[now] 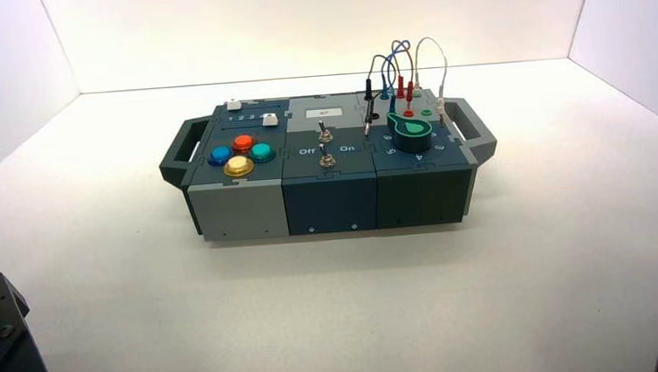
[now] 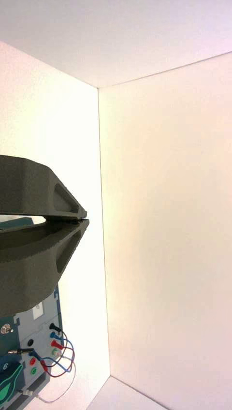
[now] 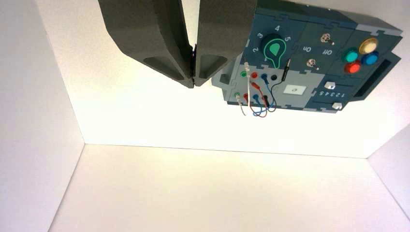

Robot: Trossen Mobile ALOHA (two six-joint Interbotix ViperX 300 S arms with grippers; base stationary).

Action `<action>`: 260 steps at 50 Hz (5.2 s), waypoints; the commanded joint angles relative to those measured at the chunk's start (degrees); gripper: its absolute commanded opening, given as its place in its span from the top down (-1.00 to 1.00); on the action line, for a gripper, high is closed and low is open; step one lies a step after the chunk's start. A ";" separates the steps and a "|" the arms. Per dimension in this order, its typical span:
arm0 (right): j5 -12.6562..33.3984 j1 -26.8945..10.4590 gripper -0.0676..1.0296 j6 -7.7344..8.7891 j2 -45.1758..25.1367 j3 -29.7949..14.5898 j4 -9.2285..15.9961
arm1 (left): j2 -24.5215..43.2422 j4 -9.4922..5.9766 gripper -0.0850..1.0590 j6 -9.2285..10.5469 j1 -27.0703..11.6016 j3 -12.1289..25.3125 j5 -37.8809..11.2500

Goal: Move the top slider to position 5.

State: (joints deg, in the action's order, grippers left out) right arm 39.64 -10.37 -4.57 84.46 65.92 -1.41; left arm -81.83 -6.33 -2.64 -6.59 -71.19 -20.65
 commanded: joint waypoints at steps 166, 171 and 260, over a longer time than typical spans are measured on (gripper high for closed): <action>-0.62 -1.05 0.92 -0.09 -2.02 -0.88 0.00 | 92.72 -0.79 0.91 -2.46 -13.18 37.35 4.48; -0.62 -1.05 0.92 -0.09 -2.02 -0.88 0.00 | 93.16 -0.79 0.91 -2.46 -13.45 37.62 4.39; -0.62 -0.44 0.92 -0.09 -2.02 -0.88 0.00 | 98.35 -0.88 0.91 -2.46 -21.01 40.43 2.02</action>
State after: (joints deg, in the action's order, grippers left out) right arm 39.55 -10.99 -4.57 83.67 66.01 -1.41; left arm 16.35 -7.03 -4.92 -25.31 -30.32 -17.67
